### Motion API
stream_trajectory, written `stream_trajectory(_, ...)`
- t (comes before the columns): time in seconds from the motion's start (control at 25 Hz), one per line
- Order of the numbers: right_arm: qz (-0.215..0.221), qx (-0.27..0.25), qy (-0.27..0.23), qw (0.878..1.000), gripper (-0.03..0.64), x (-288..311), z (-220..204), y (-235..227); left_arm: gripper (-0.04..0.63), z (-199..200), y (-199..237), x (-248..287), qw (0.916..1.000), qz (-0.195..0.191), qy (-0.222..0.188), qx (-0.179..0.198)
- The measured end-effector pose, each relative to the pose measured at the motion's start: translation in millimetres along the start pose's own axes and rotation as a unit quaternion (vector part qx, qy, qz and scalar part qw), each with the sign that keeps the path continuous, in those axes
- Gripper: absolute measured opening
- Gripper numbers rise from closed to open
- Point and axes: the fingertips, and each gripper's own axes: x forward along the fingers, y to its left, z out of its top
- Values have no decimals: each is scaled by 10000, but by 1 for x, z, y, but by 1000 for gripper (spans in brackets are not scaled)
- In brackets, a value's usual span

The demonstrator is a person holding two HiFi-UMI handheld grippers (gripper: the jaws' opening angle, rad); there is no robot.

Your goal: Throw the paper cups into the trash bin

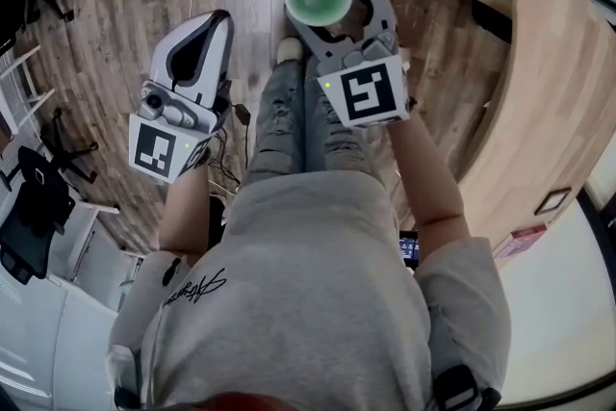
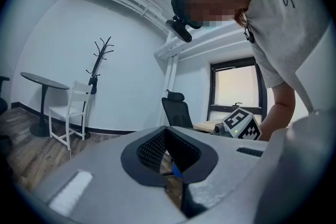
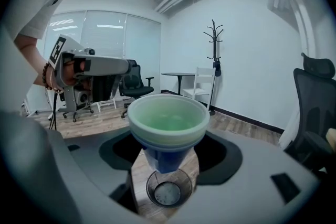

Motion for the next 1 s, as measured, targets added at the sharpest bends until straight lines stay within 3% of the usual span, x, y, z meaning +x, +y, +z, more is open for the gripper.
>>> stream_trajectory(1.0, 308, 301, 682, 9967, 293, 125, -158, 14, 3, -103, 34, 8, 9986, 118, 310, -402)
